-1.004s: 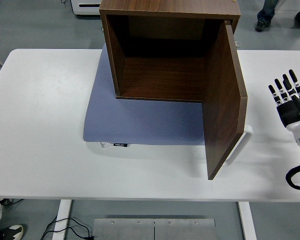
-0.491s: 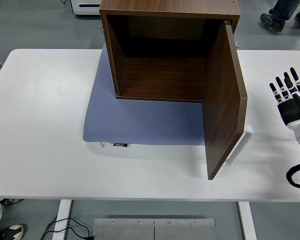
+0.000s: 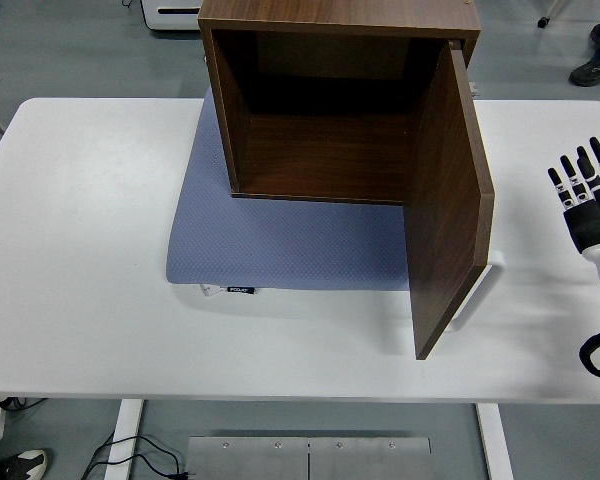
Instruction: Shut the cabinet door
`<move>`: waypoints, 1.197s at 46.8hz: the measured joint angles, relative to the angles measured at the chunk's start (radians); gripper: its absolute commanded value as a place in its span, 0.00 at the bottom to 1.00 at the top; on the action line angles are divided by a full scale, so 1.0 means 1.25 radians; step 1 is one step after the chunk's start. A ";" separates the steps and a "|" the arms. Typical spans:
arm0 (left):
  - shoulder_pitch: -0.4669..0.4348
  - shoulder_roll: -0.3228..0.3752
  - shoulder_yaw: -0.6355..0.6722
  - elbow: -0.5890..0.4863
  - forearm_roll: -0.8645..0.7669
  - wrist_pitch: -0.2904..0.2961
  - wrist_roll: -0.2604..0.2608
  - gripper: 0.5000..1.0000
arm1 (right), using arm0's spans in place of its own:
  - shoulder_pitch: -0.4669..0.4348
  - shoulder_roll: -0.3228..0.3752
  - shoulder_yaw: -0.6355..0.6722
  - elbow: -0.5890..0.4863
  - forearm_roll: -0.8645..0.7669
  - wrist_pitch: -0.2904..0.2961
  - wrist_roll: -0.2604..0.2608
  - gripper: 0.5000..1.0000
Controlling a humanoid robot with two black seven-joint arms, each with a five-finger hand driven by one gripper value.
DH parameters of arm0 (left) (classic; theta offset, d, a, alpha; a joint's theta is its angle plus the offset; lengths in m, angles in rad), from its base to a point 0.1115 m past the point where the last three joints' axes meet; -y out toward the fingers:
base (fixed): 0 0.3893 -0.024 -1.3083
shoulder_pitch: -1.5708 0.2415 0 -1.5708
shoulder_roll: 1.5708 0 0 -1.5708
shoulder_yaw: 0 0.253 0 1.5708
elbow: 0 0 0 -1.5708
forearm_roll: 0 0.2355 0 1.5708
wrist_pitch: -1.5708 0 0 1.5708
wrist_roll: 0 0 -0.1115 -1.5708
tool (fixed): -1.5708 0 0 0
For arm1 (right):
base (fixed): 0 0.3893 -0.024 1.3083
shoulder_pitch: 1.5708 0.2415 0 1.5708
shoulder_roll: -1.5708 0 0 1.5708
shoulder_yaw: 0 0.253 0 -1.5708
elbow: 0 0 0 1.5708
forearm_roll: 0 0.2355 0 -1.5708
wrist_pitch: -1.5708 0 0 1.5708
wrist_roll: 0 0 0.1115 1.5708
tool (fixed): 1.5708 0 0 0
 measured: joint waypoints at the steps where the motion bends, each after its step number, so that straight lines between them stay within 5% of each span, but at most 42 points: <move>1: 0.000 0.000 0.000 0.000 0.000 0.000 0.000 1.00 | 0.000 -0.001 0.000 0.000 0.000 0.000 0.000 1.00; 25: 0.000 0.000 0.000 0.000 0.000 0.000 0.000 1.00 | -0.085 -0.103 -0.004 0.018 0.000 0.043 -0.006 1.00; 56: 0.000 0.000 0.000 0.000 0.000 0.000 0.000 1.00 | -0.327 -0.207 0.025 0.282 0.000 0.084 -0.005 1.00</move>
